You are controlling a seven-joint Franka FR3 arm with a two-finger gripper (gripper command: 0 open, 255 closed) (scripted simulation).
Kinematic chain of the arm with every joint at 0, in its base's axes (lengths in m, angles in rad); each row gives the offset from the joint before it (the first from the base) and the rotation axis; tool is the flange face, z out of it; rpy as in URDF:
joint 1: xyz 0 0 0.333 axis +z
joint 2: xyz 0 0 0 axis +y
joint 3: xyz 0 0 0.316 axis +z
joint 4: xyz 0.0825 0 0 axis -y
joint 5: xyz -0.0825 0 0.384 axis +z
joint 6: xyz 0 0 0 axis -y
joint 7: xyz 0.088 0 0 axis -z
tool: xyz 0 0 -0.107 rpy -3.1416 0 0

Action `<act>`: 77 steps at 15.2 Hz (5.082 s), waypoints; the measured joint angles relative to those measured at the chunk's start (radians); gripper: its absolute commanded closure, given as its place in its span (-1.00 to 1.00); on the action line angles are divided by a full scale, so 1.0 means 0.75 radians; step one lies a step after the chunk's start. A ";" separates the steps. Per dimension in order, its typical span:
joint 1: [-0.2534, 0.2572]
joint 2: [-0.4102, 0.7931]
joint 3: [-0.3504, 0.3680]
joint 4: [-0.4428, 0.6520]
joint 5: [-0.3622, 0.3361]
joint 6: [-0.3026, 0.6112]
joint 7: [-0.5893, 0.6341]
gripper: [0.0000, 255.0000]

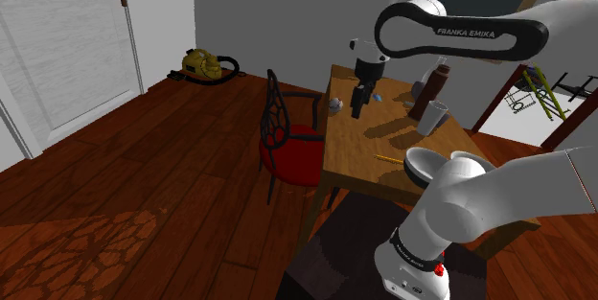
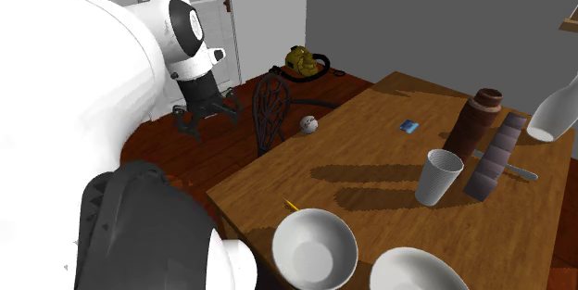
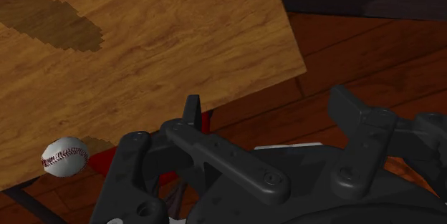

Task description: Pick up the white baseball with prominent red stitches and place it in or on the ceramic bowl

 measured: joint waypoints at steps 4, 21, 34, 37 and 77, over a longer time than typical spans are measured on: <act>-0.028 0.101 -0.097 -0.003 -0.080 0.141 -0.115 -1.00; -0.084 0.831 -0.441 0.353 -0.094 0.693 -0.636 -1.00; -0.224 1.371 -0.453 0.763 0.175 0.886 -0.998 -1.00; -0.240 1.411 -0.447 0.765 0.193 0.924 -1.011 -1.00; -0.221 1.277 -0.467 0.946 0.158 0.621 -1.036 1.00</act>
